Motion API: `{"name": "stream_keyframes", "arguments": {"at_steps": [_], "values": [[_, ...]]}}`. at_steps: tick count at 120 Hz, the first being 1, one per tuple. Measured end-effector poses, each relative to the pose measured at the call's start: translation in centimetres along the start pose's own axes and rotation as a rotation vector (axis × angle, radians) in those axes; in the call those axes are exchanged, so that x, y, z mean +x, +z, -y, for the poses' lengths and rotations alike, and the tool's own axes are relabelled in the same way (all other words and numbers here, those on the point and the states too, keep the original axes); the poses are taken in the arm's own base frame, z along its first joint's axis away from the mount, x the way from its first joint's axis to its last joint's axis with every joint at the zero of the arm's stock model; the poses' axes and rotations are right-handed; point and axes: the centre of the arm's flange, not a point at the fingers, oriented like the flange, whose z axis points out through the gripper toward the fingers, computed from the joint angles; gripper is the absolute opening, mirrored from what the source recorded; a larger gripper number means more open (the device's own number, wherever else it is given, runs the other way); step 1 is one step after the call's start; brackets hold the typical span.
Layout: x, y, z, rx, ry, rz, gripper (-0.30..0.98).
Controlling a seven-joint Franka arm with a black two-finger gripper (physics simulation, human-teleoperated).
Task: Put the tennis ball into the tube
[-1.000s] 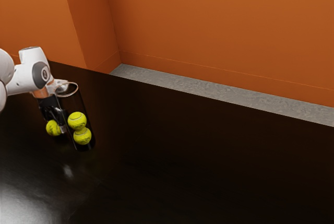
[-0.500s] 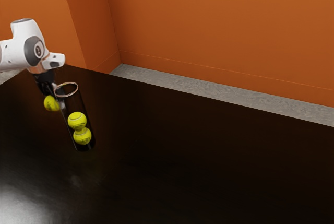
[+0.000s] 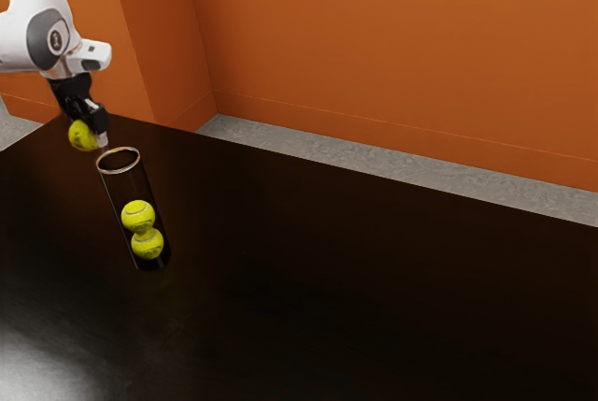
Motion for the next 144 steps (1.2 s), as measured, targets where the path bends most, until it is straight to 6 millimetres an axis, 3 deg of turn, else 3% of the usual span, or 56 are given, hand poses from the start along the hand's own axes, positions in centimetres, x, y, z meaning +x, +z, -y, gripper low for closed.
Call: {"name": "stream_keyframes", "arguments": {"at_steps": [23,43,79,105,114,126,144], "values": [[1.4,-2.9,-2.4,0.038,0.035,-0.006,0.25],[3.4,-4.2,-5.1,0.06,0.073,-0.011,0.25],[6.4,-5.7,-9.8,0.097,0.132,-0.023,0.25],[8.2,-5.3,-13.8,0.093,0.165,-0.02,0.25],[8.0,-4.5,-13.9,0.084,0.146,-0.006,0.25],[7.3,-3.9,-12.5,0.075,0.098,0.01,0.24],[7.0,-4.0,-12.5,0.066,0.064,0.016,0.24]]}}
